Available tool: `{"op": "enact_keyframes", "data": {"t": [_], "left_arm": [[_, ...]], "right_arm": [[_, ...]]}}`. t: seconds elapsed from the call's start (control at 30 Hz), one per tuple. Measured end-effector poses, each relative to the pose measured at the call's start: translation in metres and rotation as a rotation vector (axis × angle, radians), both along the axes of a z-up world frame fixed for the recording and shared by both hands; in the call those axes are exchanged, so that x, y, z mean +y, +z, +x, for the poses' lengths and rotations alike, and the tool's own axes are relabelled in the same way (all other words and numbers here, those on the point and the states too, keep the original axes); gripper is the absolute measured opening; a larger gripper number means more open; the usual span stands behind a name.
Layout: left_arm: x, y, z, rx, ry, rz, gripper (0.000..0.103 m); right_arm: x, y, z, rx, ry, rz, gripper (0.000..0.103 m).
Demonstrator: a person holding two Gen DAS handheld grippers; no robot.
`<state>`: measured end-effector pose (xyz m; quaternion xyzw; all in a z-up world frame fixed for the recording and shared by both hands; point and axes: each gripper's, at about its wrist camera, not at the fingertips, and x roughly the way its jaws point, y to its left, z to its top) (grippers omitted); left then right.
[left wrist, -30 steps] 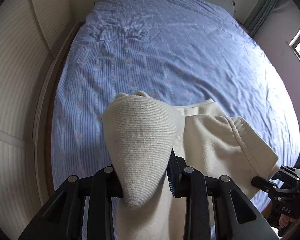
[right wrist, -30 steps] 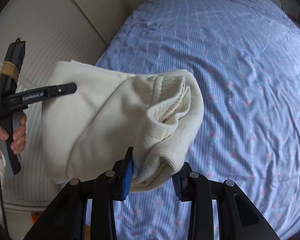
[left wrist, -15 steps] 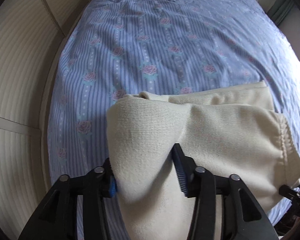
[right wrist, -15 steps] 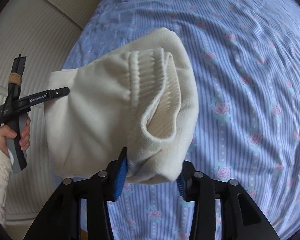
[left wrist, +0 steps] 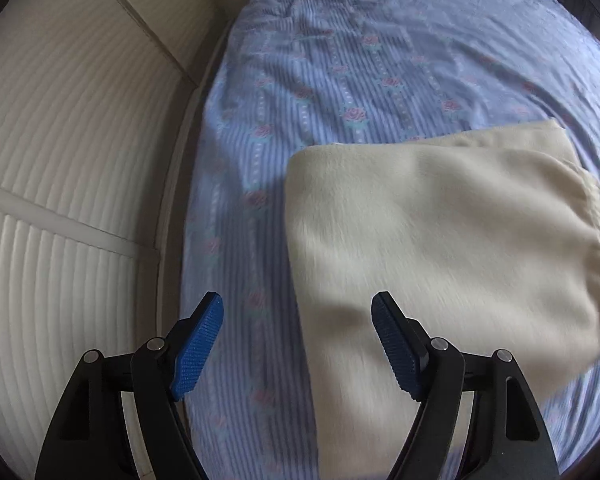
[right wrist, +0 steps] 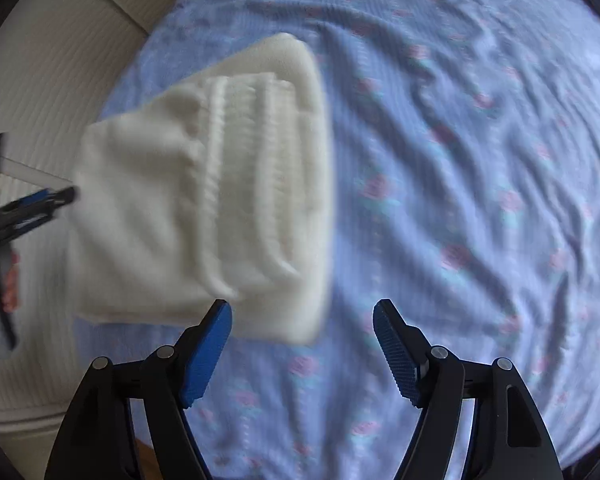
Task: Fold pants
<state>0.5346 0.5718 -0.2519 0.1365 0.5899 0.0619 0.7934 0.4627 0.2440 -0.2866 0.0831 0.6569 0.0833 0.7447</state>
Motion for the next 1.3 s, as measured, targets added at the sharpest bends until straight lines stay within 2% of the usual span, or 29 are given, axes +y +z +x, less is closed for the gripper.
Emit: {"op": "enact_keyframes", "data": {"t": [0.07,0.17,0.37,0.43,0.57,0.73,1.0,1.3], "left_arm": [[-0.011,0.017,-0.024,-0.035,-0.026,0.022,0.076],[-0.032,0.045,-0.059,-0.078,-0.063,0.003,0.077],[-0.084,0.110,-0.120,-0.158,-0.091,-0.103,0.083],[-0.109,0.131,-0.139,-0.185,-0.108,-0.133,0.084],[-0.167,0.171,-0.174,-0.258,-0.159,-0.125,0.090],[-0.244,0.212,-0.218,-0.351,-0.205,-0.159,0.096],[-0.362,0.259,-0.287,-0.428,-0.191,-0.268,0.101],[-0.483,0.288,-0.368,-0.488,-0.180,-0.302,0.103]], "right_arm": [[-0.013,0.006,-0.011,-0.014,-0.009,0.003,0.072],[-0.030,0.032,-0.032,-0.081,0.000,-0.007,0.072],[-0.074,0.106,-0.084,-0.212,-0.043,0.009,0.076],[-0.086,0.132,-0.102,-0.271,-0.055,0.001,0.080],[-0.114,0.184,-0.136,-0.394,-0.067,-0.051,0.090],[-0.161,0.238,-0.174,-0.496,-0.066,-0.101,0.093],[-0.258,0.282,-0.237,-0.581,-0.072,-0.113,0.093],[-0.365,0.308,-0.310,-0.642,-0.089,-0.096,0.093]]}}
